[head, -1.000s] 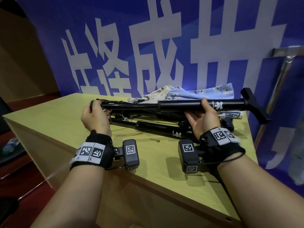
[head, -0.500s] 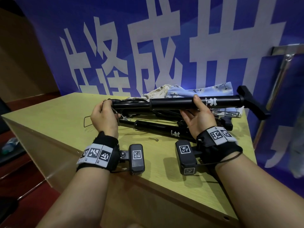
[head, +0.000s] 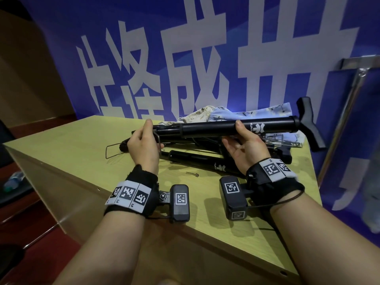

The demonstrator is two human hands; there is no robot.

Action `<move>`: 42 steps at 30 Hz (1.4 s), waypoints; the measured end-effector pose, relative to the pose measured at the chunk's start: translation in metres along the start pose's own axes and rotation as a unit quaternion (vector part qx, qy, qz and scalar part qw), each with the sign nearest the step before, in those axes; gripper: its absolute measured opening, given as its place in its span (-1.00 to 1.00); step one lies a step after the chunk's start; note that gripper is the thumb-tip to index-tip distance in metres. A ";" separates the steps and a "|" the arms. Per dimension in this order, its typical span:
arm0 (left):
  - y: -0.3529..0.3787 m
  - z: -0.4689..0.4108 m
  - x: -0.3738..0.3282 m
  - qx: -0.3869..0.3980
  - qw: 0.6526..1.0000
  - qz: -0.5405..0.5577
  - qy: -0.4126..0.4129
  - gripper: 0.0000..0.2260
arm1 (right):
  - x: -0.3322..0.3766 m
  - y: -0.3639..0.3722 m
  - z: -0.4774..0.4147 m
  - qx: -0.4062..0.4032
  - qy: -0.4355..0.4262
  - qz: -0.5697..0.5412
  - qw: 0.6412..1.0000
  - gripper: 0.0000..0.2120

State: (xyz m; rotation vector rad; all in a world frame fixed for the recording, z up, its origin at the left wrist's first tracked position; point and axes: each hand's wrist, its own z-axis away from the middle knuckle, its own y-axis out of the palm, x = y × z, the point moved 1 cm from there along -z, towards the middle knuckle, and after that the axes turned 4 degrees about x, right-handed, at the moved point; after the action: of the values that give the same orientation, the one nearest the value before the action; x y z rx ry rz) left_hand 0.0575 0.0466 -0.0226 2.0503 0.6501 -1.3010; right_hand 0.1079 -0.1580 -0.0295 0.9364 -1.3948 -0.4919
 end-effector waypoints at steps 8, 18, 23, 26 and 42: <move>0.008 0.008 -0.004 0.029 1.000 0.004 -0.009 -0.69 | -0.002 0.001 -0.001 0.008 -0.003 0.018 1.000 -0.71; 0.024 0.018 -0.011 0.072 0.997 0.020 0.008 -0.70 | -0.002 0.000 -0.003 0.003 -0.007 0.027 1.000 -0.64; 0.027 0.021 -0.010 0.090 0.995 0.023 0.023 -0.74 | -0.002 -0.002 -0.004 -0.009 -0.002 0.007 1.000 -0.81; 0.027 0.023 -0.011 0.163 0.982 0.091 0.008 -0.69 | 0.000 -0.004 -0.006 -0.027 -0.001 -0.019 0.999 -0.84; 0.055 0.009 -0.019 0.332 0.916 0.161 -0.160 -0.55 | -0.001 0.003 -0.002 0.000 -0.001 0.007 1.000 -0.79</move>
State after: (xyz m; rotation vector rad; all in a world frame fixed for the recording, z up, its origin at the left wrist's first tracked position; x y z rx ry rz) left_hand 0.0819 0.0011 0.0053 2.2312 -0.3250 -1.7479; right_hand 0.1089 -0.1551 -0.0278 0.9259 -1.4018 -0.4822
